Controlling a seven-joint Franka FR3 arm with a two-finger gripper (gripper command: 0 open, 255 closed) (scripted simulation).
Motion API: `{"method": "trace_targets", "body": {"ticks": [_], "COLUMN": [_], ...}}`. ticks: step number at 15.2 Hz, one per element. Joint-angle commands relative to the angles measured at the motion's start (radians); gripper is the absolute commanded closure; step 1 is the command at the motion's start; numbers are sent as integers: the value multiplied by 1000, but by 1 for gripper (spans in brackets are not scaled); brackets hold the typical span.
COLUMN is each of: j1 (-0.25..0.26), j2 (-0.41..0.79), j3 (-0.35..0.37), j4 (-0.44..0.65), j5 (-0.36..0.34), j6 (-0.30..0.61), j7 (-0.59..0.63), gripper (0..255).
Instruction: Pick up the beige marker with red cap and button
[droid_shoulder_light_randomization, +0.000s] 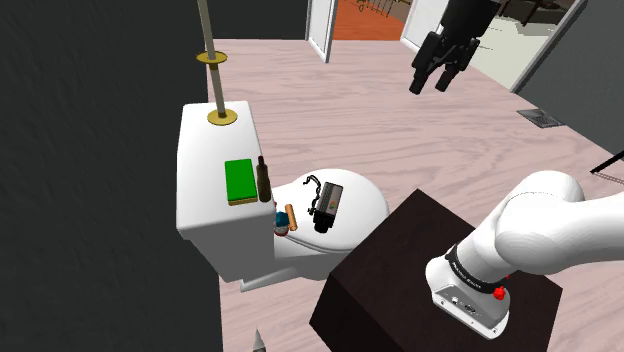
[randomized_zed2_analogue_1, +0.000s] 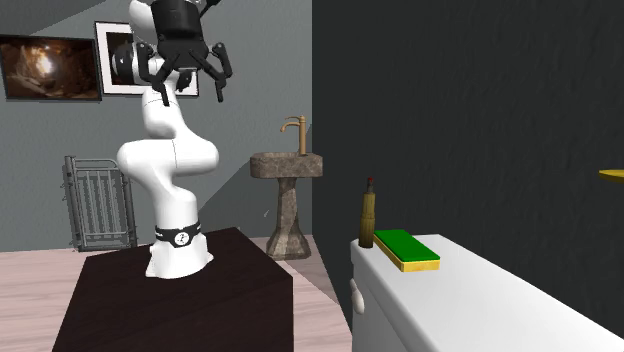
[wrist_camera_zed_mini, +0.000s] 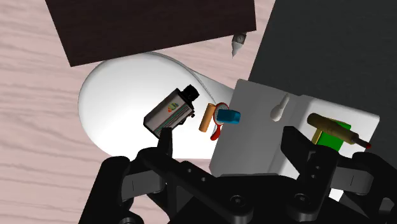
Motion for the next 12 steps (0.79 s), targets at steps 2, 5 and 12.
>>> {"method": "trace_targets", "body": {"ticks": [2, 5, 12], "j1": [10, 39, 94], "j2": [33, 136, 390], "j3": [19, 74, 195], "j4": [15, 67, 221], "j5": [5, 15, 9], "j6": [9, 30, 57], "j7": [8, 33, 97], "gripper": [0, 0, 0]}}
